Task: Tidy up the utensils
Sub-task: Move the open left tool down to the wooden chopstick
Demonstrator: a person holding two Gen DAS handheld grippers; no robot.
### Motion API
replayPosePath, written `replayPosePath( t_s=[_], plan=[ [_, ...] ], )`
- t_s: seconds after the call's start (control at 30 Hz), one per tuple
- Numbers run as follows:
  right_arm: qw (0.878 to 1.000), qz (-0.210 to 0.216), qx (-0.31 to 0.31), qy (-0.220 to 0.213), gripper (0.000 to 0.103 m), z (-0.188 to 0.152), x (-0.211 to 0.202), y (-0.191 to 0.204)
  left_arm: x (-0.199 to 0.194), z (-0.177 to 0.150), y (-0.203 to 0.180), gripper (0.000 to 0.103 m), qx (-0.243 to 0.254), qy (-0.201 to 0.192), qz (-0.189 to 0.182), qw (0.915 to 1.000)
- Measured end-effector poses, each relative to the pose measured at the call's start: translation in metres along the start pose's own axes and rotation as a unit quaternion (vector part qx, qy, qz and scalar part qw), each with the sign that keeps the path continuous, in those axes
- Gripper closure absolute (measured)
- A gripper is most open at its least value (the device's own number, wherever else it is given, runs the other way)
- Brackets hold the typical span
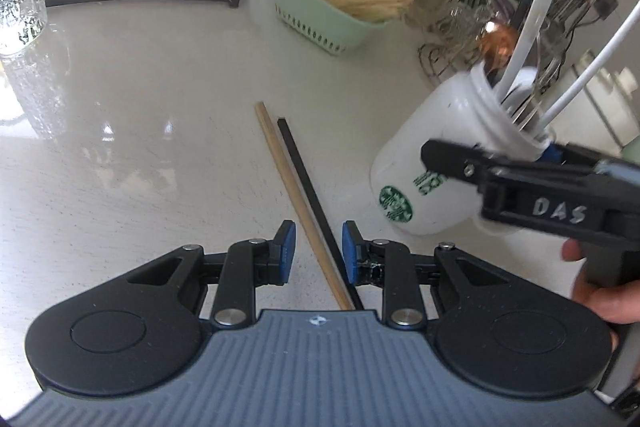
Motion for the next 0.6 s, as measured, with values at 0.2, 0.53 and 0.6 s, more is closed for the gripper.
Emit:
replayPosePath(
  t_s=[0.2, 0.53, 0.6],
  plan=[
    [1.0, 0.006, -0.006, -0.002, 0.012, -0.001, -0.001, -0.001, 0.012, -0.013, -0.007, 0.075, 0.023, 0.006, 0.026, 0.9994],
    [1.0, 0.014, -0.016, -0.002, 0.012, -0.001, -0.001, -0.002, 0.018, -0.009, -0.009, 0.094, 0.036, 0.003, 0.052, 0.998],
    [1.0, 0.014, -0.018, -0.003, 0.012, -0.001, -0.001, -0.002, 0.017, -0.009, -0.009, 0.096, 0.034, 0.005, 0.056, 0.9978]
  ],
)
Point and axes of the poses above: each gripper's, at about its wrist camera, not at the fingertips, and x roughly the way its jaws point, y to its left, z to its top, the point moved 6 cm from there along x, roughly the way its jaws point, and after that the axes turned 11 degrees about -z, right-handed, at the moved point
